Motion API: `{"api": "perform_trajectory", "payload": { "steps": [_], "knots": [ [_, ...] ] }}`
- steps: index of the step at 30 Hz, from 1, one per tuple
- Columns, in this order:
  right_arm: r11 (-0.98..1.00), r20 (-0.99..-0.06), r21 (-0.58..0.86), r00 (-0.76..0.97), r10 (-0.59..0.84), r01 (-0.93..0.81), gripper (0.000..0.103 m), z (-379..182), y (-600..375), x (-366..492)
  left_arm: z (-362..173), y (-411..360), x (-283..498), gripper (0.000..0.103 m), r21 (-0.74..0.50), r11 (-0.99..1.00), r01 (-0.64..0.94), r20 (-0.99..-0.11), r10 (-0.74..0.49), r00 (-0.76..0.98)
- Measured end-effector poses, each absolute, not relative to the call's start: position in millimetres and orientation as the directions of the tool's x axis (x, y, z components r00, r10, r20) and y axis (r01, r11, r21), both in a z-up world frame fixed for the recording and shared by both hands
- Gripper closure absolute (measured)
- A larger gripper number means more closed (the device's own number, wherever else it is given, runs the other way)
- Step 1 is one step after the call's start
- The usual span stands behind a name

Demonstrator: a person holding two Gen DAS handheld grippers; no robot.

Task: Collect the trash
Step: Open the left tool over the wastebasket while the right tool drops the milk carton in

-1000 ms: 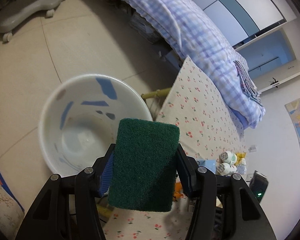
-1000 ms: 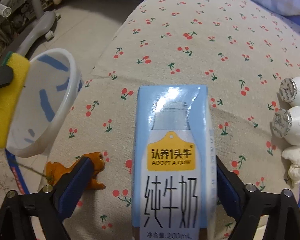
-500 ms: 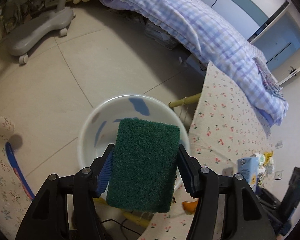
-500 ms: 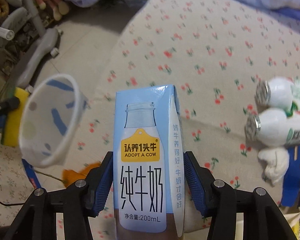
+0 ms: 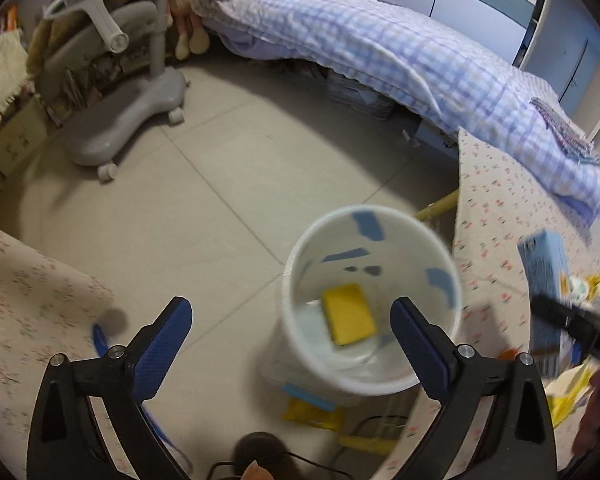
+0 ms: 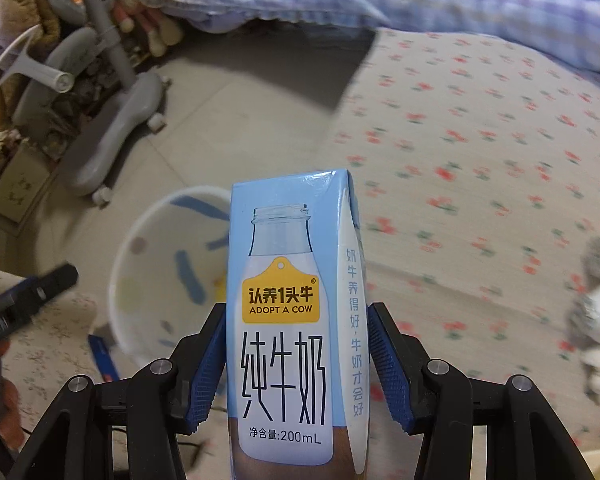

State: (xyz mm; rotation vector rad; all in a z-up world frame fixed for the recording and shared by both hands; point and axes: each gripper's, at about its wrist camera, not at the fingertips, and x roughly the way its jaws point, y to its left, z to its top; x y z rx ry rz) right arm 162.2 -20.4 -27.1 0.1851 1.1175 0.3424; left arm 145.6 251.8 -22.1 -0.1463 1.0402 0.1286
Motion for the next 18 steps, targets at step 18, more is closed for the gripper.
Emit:
{"api": "perform_trajectory", "payload": {
  "steps": [18],
  "knots": [
    [0.859,-0.792,0.441,0.336,0.509,-0.262,0.041,-56,67,195,-28,267,132,0.002,0.018,0.988,-0.156,-0.870,0.093,0.485]
  ]
}}
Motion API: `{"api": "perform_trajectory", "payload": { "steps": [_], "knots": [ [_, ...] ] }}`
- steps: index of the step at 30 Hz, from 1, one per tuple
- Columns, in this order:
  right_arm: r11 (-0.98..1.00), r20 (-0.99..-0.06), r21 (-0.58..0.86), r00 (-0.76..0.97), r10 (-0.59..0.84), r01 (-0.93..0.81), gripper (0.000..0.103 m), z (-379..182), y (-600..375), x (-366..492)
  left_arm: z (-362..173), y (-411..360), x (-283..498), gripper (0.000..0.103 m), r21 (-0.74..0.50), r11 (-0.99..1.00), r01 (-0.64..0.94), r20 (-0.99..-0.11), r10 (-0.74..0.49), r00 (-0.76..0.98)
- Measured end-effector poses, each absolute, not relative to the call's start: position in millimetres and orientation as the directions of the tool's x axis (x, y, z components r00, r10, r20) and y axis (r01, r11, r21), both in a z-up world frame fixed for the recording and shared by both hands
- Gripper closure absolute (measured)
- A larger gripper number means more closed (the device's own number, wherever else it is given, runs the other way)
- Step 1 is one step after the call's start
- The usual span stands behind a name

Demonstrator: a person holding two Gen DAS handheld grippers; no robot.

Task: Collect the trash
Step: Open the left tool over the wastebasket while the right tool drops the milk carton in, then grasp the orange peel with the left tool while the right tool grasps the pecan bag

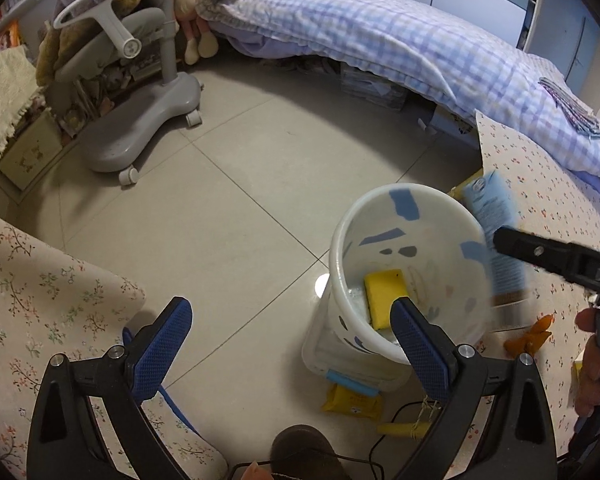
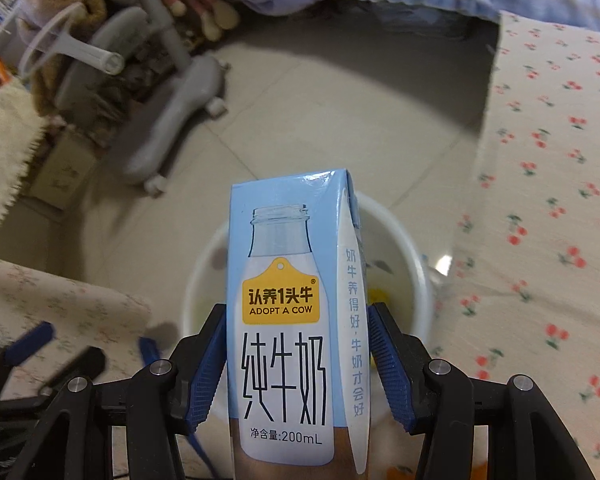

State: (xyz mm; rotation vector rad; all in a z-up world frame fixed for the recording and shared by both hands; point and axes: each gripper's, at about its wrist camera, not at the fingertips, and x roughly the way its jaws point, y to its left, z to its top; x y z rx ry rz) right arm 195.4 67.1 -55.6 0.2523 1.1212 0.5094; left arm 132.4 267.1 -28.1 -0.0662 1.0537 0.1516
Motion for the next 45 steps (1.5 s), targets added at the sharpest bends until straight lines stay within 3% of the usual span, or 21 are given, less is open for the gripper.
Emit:
{"api": "perform_trajectory", "payload": {
  "steps": [3,14,31,33,35,37,41,45],
  "knots": [
    [0.860,-0.784,0.439,0.357,0.508,-0.260,0.031,-47,59,193,-28,260,132,0.002,0.015,0.989,-0.146,-0.874,0.084,0.479],
    [0.918,-0.815,0.311,0.428,0.391,-0.245,0.028,-8,-14,158,-24,209,133,0.002,-0.084,0.994,-0.064,-0.903,-0.049,0.427],
    [0.963,-0.861,0.265,0.437,0.260,-0.051,0.024,-14,-181,96,-42,86,132,0.003,-0.139,0.972,0.188,-0.936,-0.191,0.296],
    [0.965,-0.866,0.258,0.433,0.249,-0.038,0.024,-16,-193,91,-44,77,134,0.007,-0.149,0.965,0.215,-0.936,-0.208,0.285],
    [0.966,-0.871,0.256,0.427,0.242,-0.026,0.024,-19,-202,87,-47,68,138,0.022,-0.163,0.956,0.245,-0.936,-0.228,0.268],
    [0.968,-0.877,0.251,0.421,0.232,-0.010,0.024,-22,-213,83,-52,59,143,0.029,-0.173,0.946,0.274,-0.938,-0.243,0.248],
    [0.967,-0.880,0.254,0.419,0.223,0.019,0.024,-26,-231,78,-62,44,150,0.038,-0.099,0.943,0.318,-0.954,-0.180,0.239],
    [0.962,-0.880,0.269,0.419,0.225,0.048,0.024,-27,-247,73,-71,39,152,0.048,-0.133,0.929,0.346,-0.962,-0.205,0.180]
  ]
}}
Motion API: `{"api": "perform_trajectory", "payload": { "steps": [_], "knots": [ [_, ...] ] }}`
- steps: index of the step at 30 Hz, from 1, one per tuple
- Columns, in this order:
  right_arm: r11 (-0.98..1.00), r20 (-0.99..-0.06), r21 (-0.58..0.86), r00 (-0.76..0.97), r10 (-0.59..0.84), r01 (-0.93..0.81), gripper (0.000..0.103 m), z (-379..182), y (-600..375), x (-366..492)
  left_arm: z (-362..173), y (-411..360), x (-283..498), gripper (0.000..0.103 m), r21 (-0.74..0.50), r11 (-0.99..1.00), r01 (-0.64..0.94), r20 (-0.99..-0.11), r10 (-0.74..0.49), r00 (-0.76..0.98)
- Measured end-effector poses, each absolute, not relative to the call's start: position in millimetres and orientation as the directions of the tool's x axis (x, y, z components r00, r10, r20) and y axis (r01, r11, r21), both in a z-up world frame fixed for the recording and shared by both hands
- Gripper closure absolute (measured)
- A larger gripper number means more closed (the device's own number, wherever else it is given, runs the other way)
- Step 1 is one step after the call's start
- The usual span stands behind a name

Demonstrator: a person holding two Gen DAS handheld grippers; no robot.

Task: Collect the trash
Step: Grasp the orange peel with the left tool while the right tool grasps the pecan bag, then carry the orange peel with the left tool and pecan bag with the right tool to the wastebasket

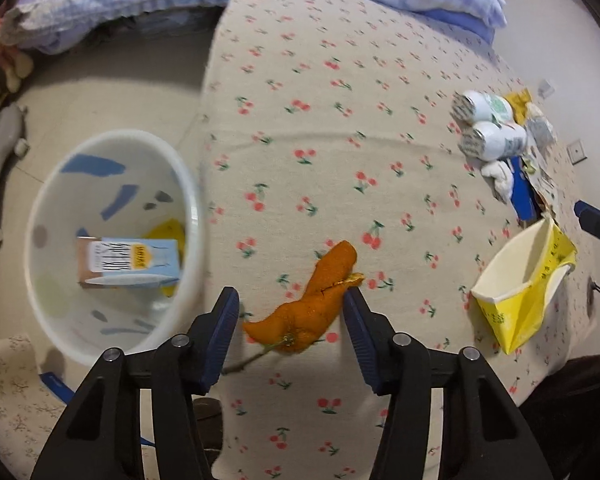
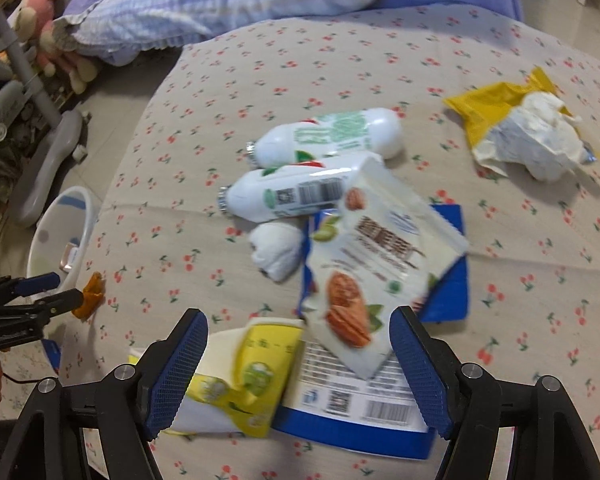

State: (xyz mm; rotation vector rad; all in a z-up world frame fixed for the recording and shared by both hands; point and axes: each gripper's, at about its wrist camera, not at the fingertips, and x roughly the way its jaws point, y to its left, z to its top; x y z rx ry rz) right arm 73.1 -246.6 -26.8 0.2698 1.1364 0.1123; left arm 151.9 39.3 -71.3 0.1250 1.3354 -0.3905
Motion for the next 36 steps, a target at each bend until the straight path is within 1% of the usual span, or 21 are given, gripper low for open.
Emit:
{"api": "perform_trajectory", "payload": {
  "steps": [3,5,7,11,18,25,28,36],
  "knots": [
    [0.959,-0.878,0.277,0.423,0.223,0.068,0.024,-26,-256,71,-78,29,147,0.057,-0.117,0.914,0.388,-0.972,-0.185,0.145],
    [0.957,-0.881,0.278,0.421,0.217,0.088,0.024,-27,-264,70,-80,25,145,0.067,-0.111,0.912,0.394,-0.972,-0.182,0.147],
    [0.955,-0.884,0.278,0.417,0.211,0.106,0.024,-30,-271,70,-77,24,144,0.075,-0.139,0.912,0.386,-0.969,-0.205,0.136],
    [0.952,-0.894,0.275,0.400,0.201,0.136,0.024,-37,-281,72,-72,25,143,0.078,-0.145,0.925,0.351,-0.966,-0.209,0.152],
    [0.939,-0.900,0.283,0.391,0.191,0.193,0.024,-44,-292,80,-52,29,149,0.079,-0.196,0.943,0.268,-0.944,-0.256,0.209],
    [0.932,-0.899,0.293,0.392,0.194,0.211,0.024,-45,-285,95,-38,19,149,0.079,-0.222,0.943,0.247,-0.930,-0.281,0.238],
    [0.944,-0.910,0.260,0.377,0.171,0.201,0.024,-50,-274,104,-38,14,148,0.079,-0.229,0.941,0.249,-0.929,-0.288,0.233],
    [0.977,-0.941,0.107,0.337,0.039,0.186,0.024,-68,-258,120,-41,3,150,0.079,-0.246,0.937,0.248,-0.927,-0.302,0.222]
  ]
}}
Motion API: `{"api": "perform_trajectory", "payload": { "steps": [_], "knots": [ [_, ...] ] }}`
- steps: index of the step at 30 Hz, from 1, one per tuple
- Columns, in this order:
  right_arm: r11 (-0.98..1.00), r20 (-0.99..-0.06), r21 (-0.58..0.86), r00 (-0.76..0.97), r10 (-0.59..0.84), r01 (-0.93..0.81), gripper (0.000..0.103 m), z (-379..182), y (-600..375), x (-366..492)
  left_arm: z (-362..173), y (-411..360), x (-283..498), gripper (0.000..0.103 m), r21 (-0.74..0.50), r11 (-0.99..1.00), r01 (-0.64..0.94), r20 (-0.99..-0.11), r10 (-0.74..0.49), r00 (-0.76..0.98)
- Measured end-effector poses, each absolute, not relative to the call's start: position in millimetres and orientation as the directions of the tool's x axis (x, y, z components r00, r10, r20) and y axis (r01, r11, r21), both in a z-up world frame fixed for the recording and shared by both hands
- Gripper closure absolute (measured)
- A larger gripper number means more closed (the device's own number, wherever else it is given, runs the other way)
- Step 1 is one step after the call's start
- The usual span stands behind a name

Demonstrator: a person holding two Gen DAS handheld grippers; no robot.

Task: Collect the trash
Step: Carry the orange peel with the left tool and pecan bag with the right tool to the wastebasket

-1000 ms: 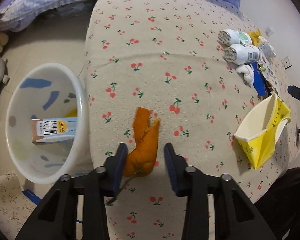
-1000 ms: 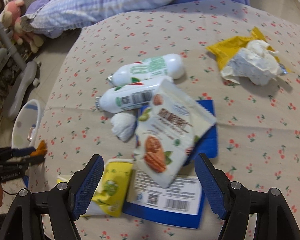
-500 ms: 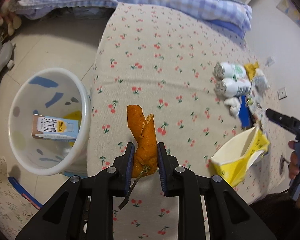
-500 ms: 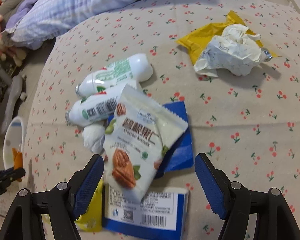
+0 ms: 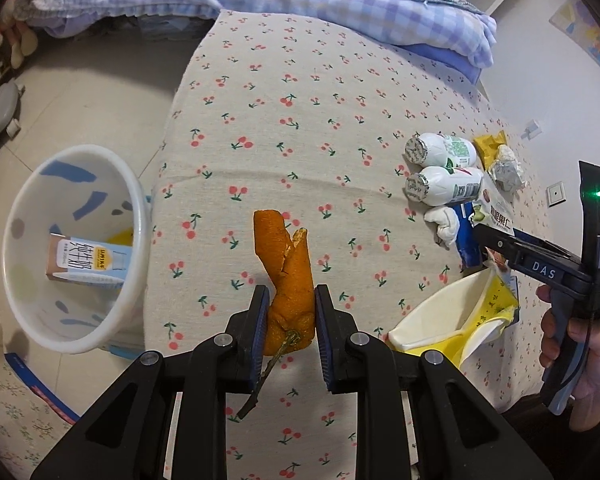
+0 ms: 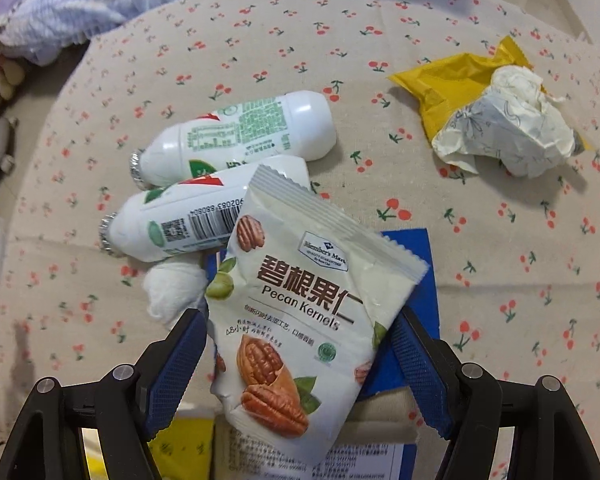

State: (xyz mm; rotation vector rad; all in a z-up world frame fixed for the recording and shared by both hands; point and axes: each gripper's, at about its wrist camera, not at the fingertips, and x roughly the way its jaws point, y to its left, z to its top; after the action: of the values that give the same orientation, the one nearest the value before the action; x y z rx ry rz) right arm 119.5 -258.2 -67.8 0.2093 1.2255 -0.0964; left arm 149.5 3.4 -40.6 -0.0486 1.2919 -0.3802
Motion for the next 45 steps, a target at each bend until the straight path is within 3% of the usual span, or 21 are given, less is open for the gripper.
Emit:
{"api": "perform_trajectory", "payload": {
  "steps": [3,10,17,29,31,36,45],
  "knots": [
    [0.981,-0.939,0.082,0.345,0.017,0.173,0.025,-66,-257,121,-40,4,151,0.079,-0.250,0.940,0.230,-0.925,-0.302,0.229],
    [0.977,-0.930,0.124,0.365,0.053,0.174,0.053,-56,-270,115,-37,-3,153,0.079,-0.283,0.941,0.188,-0.916,-0.323,0.238],
    [0.956,-0.897,0.234,0.420,0.140,0.179,0.063,-40,-297,102,-28,-16,155,0.079,-0.317,0.932,0.173,-0.899,-0.354,0.257],
    [0.890,-0.870,0.397,0.401,0.287,0.224,0.065,-50,-314,110,-32,-22,158,0.079,-0.318,0.932,0.173,-0.901,-0.354,0.249],
    [0.902,-0.890,0.365,0.369,0.267,0.229,0.077,-59,-308,114,-32,-16,159,0.079,-0.316,0.935,0.161,-0.902,-0.349,0.254],
    [0.911,-0.887,0.357,0.380,0.262,0.205,0.090,-59,-302,115,-27,-1,162,0.079,-0.326,0.937,0.125,-0.895,-0.349,0.280],
    [0.902,-0.818,0.404,0.500,0.284,0.150,0.095,-13,-299,100,-7,12,158,0.080,-0.296,0.947,0.121,-0.871,-0.320,0.372]
  ]
}}
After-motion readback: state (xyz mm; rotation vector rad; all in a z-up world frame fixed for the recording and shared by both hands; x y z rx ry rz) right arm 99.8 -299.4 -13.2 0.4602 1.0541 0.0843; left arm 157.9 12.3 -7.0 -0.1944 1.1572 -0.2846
